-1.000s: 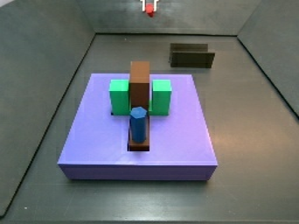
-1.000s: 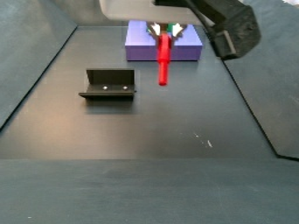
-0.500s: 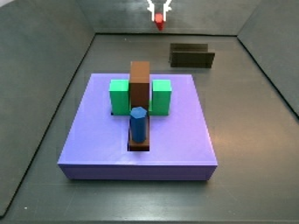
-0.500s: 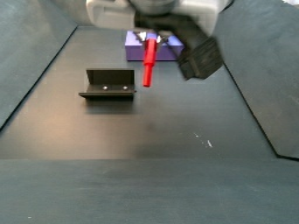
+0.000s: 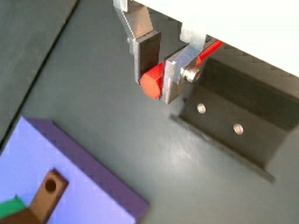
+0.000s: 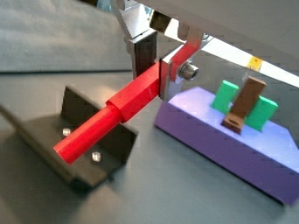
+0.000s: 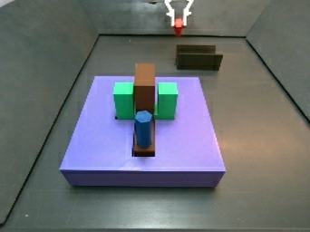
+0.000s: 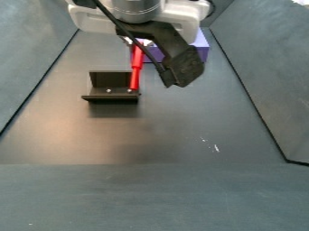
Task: Pick up the red object. Move up. Place the red object on the fixture. Regrasp the red object. Move to above the board. Insert the red object.
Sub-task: Place the red object on the fixture.
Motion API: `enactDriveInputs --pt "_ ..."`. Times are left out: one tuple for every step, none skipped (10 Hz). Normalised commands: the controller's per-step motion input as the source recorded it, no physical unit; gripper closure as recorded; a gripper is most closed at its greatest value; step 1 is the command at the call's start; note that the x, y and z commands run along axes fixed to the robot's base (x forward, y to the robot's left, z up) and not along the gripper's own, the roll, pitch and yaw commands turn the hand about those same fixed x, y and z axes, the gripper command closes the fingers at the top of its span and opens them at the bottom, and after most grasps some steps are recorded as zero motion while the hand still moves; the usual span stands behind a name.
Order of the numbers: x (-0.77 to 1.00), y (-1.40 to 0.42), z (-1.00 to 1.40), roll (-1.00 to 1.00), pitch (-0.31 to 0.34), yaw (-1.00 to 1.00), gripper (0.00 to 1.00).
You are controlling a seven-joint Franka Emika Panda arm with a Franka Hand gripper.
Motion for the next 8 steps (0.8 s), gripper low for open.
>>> enactDriveInputs --pt "0.8 -0.21 0.0 -0.46 -0.137 0.0 1.0" --pt "0.9 -0.25 -0.11 -0.4 -0.071 0.0 1.0" --pt "0.94 -0.26 -0.17 -0.32 -0.063 0.02 1.0" --pt "1.0 -0.31 -0.3 -0.21 -0.029 0.02 1.0" --pt "1.0 -0.32 -0.4 -0.05 0.0 0.0 1.0" --pt "1.0 -0.16 -0.31 0.0 0.0 0.0 1.0" --pt "0.96 0.0 -0.1 0.2 0.223 0.2 1.0" --pt "0.7 0.0 0.0 0.36 0.234 0.35 1.0"
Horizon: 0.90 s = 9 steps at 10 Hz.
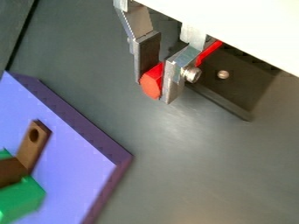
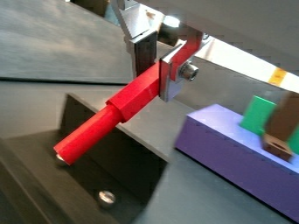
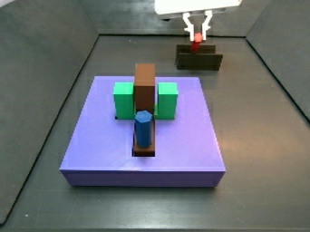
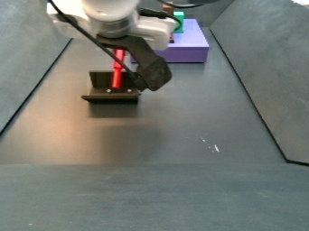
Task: Pick up the red object. Move up. Place the red object on the fixture. Regrasp the red object. Move to above the board. Insert the red object.
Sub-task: Place the red object on the fixture.
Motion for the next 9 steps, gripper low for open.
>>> enactDriveInputs --pt "0.59 0.02 0.0 0.32 0.151 0.37 1.0" --pt "0.4 0.0 -0.18 0.1 0.0 0.33 1.0" --pt "0.14 0.0 -0.33 0.0 -0.006 0.2 1.0" --pt "0.0 0.05 -0.26 -0.04 0.0 0.0 1.0" --pt "-0.05 0.2 -0.11 -0.19 0.0 0.0 1.0" --pt "-0.03 0.2 0.0 -0.45 0.0 -0.04 1.0" --pt "0.0 0.13 0.0 -0.3 0.0 -0.01 1.0" --pt "0.0 0.02 -0.17 -0.08 -0.08 -0.03 1.0" --pt "0.0 0.0 -0.17 -0.05 -0.097 0.0 1.0"
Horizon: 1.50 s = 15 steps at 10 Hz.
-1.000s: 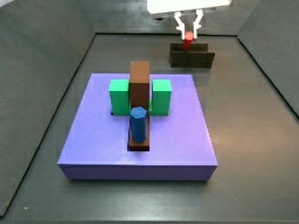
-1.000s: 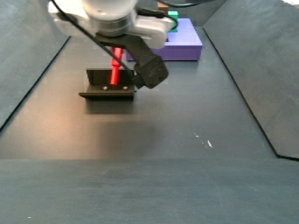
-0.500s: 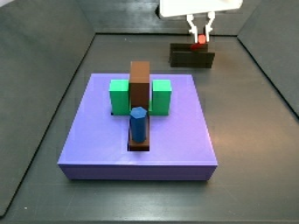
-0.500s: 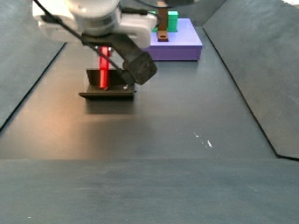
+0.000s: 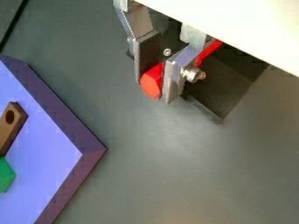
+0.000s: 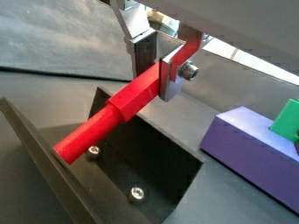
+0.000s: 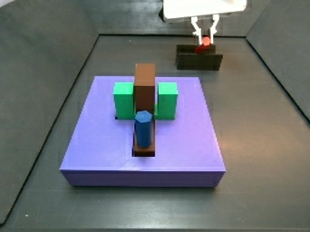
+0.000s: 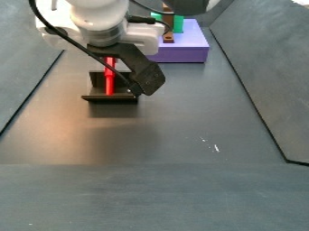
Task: Pick up the red object. Move up. Place the red object on the fixture. Regrasp the red object. Move to above the board. Insert the red object.
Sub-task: Place the red object on the fixture, then regrasp the red object.
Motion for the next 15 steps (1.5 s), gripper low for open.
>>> enactDriveInputs --pt "0.0 -0.11 -0.15 0.0 -0.086 0.0 1.0" --pt "0.0 -0.17 -0.23 0.0 -0.111 0.0 1.0" --pt "0.0 -0.02 -0.22 0.0 -0.049 -0.01 1.0" --pt "0.0 0.0 -0.19 0.0 -0.031 -0.04 1.0" --pt "0.0 0.0 -0.11 0.01 0.0 -0.05 1.0" --pt "0.0 0.02 -0.04 0.0 0.0 -0.07 1.0" --pt "0.0 0.06 0.0 -0.01 0.0 -0.05 1.0" --pt "0.0 0.05 0.0 -0.09 0.0 -0.01 1.0" --pt "0.0 0.0 0.0 -0.06 0.0 0.0 1.0" --pt "0.0 0.0 0.0 0.0 0.0 0.0 1.0" --pt "0.0 0.0 0.0 0.0 0.0 0.0 0.0" --pt "0.0 0.0 0.24 0.2 0.123 -0.19 0.0" --pt "-0.02 0.0 0.35 0.14 0.12 -0.3 0.0" --pt "-0.09 -0.03 0.36 0.08 0.0 -0.15 0.0" --pt "-0.23 0.0 0.43 0.21 0.0 0.0 0.0"
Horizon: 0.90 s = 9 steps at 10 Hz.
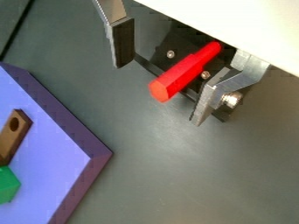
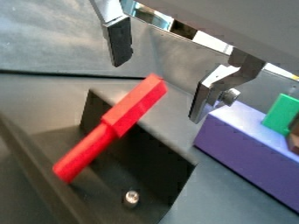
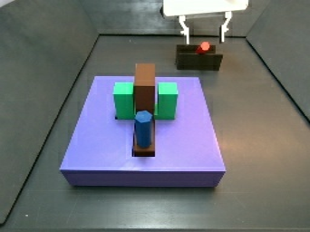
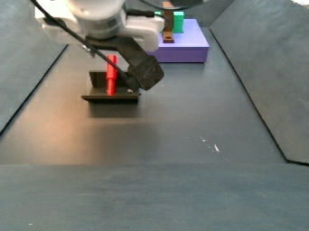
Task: Pick up the red object. Move up. Place the red object on the fixture. Regrasp the red object. Move to above the board. Insert the red object.
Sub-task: Regrasp the red object.
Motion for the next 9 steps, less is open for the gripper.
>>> enactDriveInputs --pt "-0.18 0.0 0.31 0.48 -0.234 0.02 0.0" --pt "-0.02 0.0 0.11 0.43 -0.466 0.19 0.0" --pt "0.0 0.0 0.02 0.42 -0.451 0.32 0.0" --pt "0.04 -0.02 0.03 0.55 -0.423 0.34 0.0" --pt "0.09 -0.06 0.05 0.81 -0.263 0.29 0.0" --pt "0.13 -0.06 0.06 0.97 -0.149 0.24 0.0" --pt "0.17 -0.1 0.04 1.0 -0.117 0.21 0.0" --pt "0.25 -0.19 0.05 1.0 0.0 0.13 0.0" --pt "0.22 -0.15 0.06 1.0 0.04 0.06 0.0"
